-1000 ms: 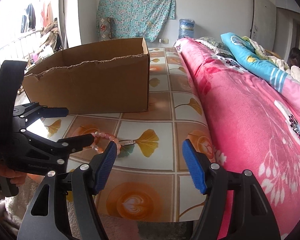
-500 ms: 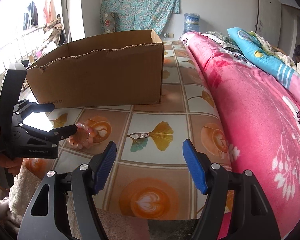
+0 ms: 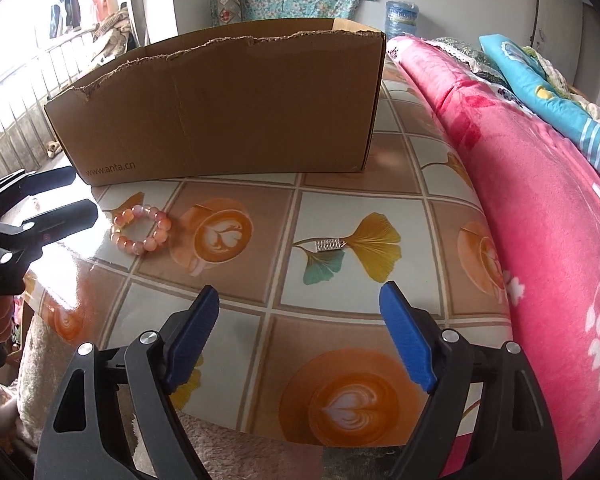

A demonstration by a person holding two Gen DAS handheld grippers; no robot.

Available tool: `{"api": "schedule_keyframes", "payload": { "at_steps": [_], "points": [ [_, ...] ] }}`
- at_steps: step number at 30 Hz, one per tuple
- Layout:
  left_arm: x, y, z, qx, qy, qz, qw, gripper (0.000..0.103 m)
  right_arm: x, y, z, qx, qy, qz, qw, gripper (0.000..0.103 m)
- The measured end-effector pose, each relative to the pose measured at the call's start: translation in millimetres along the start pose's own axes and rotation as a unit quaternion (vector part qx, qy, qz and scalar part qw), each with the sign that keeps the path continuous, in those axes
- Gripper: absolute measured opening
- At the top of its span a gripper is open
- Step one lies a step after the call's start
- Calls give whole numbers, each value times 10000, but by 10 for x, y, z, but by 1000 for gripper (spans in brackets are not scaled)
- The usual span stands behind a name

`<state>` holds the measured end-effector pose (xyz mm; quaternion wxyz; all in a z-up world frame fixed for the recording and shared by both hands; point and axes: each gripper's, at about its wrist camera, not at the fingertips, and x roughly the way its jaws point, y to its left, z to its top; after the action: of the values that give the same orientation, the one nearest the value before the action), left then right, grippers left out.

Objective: Organize jewelry
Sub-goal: 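Close the left gripper on the pink bead bracelet while the right gripper grips a silver charm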

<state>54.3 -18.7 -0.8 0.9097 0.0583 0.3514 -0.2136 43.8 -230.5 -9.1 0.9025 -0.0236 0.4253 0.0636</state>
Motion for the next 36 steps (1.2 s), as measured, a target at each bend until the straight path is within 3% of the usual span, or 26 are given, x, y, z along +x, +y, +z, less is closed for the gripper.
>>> {"api": "schedule_keyframes", "payload": {
  "at_steps": [7, 11, 17, 30, 36],
  "points": [
    [6, -520, -94, 589, -20, -606, 9964, 89, 53, 0, -5, 36, 112, 16, 9999, 80],
    [72, -674, -145, 936, 84, -517, 9942, 71, 68, -14, -1, 22, 107, 28, 9999, 80],
    [228, -656, -130, 964, 392, -518, 9932, 52, 64, -23, -16, 21, 62, 63, 10000, 80],
    [356, -568, -104, 887, 569, -431, 9935, 43, 37, -84, -39, 112, -45, 216, 9997, 80],
    [366, -546, -86, 852, 561, -403, 9940, 32, -38, -260, -34, 473, -247, 632, 9966, 80]
  ]
}}
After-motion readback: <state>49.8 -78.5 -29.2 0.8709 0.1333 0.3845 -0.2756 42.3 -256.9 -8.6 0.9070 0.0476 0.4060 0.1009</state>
